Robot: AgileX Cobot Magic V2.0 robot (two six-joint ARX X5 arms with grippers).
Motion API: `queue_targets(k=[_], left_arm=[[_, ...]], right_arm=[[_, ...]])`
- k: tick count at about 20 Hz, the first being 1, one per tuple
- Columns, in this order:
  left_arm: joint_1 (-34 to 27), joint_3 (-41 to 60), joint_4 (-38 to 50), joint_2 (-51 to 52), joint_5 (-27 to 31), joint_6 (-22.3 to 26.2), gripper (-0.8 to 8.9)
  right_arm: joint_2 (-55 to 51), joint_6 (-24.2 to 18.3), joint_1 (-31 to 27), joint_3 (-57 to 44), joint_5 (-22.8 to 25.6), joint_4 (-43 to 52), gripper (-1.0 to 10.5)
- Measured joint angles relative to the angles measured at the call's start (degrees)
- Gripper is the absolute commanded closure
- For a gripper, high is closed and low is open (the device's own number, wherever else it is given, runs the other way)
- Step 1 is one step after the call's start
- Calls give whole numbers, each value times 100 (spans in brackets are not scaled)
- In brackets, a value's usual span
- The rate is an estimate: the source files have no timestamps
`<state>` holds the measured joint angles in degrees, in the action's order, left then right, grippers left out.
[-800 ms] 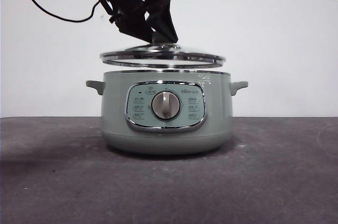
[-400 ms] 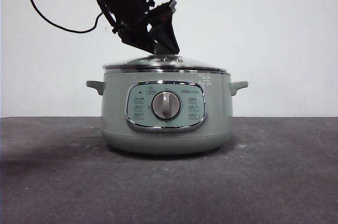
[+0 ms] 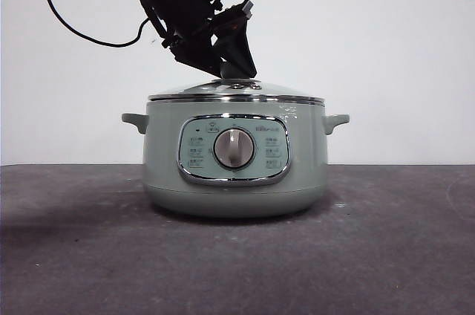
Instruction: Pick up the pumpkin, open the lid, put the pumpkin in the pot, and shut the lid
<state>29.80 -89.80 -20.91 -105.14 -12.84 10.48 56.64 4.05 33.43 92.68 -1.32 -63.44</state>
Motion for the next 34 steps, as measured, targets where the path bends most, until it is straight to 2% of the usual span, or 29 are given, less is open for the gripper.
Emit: queue_targets(k=[3,4,6,7,9,14,17,22,24,26,27,28,29,30,31,34], left_arm=[[0,-33,-138,0,0,-20,804],[0,-33,-188,0,-7,-52,751],[0,-55,-240,0,0,-61,456],[0,-57,-243,0,2,-61,344],[0,-59,-262,0,-7,-57,318],[37,-63,-599,199,-37,-42,318],[37,-63,-883,765,-39,-44,318],[37,-63,-2149,1982,-87,-44,320],[37,-63,-2785,2490,-186,-48,372],[37,-63,-3338,2979,-507,-72,484],[39,-63,-3585,3228,-695,-92,610],[39,-63,-3766,3432,-835,-107,745],[39,-63,-3921,3609,-942,-109,834],[39,-63,-4037,3755,-984,-109,822],[39,-63,-4127,3880,-988,-111,822],[39,-63,-4269,4057,-988,-111,822]], right_arm=[[2,0,0,0,0,0,321],[0,0,0,0,0,0,321],[0,0,0,0,-2,-2,321],[0,0,0,0,-4,0,321],[2,0,0,0,-4,-9,321],[4,0,0,0,-20,-238,321],[33,0,0,0,-28,-431,321],[201,0,0,0,-761,-732,329],[293,-22,0,0,-907,-863,387],[402,-59,0,0,-1292,-1054,391],[472,-90,0,0,-1513,-1163,446],[535,-116,0,0,-1637,-1274,559],[592,-142,0,0,-1659,-1377,709],[634,-179,0,-2,-1661,-1403,874],[660,-227,0,-2,-1666,-1405,967],[682,-350,0,-2,-1668,-1405,954]])
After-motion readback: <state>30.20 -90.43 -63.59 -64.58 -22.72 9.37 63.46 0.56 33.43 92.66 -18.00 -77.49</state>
